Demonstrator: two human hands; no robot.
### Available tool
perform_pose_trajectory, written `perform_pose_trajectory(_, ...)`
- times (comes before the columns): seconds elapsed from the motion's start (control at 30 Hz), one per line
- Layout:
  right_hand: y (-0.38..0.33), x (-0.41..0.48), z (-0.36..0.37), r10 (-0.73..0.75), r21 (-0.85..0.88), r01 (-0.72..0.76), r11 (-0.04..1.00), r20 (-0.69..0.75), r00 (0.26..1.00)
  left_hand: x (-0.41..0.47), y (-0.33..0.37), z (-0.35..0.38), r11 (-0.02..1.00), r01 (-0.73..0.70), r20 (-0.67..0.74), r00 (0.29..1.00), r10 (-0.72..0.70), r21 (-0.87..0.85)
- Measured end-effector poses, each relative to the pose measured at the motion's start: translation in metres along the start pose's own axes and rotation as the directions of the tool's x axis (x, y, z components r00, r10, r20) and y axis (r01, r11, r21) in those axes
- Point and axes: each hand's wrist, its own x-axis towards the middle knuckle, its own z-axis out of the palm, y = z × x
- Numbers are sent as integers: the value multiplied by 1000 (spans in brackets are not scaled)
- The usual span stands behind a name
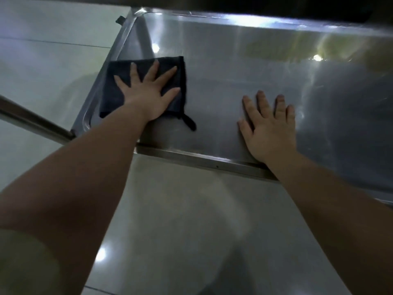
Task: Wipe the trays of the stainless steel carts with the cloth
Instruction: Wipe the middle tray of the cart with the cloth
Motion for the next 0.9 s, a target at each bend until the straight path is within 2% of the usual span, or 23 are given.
perform_pose_trajectory(0.2,6,0,0,12,31,-12,999,9,1000,-11,136,8,954,-299,9,954,299,-7)
perform_pose_trajectory(0.27,10,-1,-2,18,89,-19,996,14,1000,-17,144,11,945,-328,4,945,328,1)
perform_pose_trajectory(0.33,11,-2,-2,1,93,-3,996,19,1000,-22,125,11,933,-360,-30,932,360,17)
perform_pose_trajectory(0.43,11,0,1,-6,99,2,995,36,999,-24,63,10,951,-308,-45,950,309,28)
perform_pose_trajectory(0.57,9,2,3,-8,78,7,997,18,1000,-37,-35,6,997,-81,-8,997,81,16)
perform_pose_trajectory(0.63,6,1,4,2,52,-3,999,15,1000,-47,-53,7,1000,-18,-6,1000,18,24)
perform_pose_trajectory(0.73,3,0,3,11,35,-12,999,25,1000,-57,-29,7,1000,20,6,1000,-20,-13)
perform_pose_trajectory(0.9,14,3,-5,-23,151,13,988,62,998,-85,61,11,986,-167,57,984,167,4)
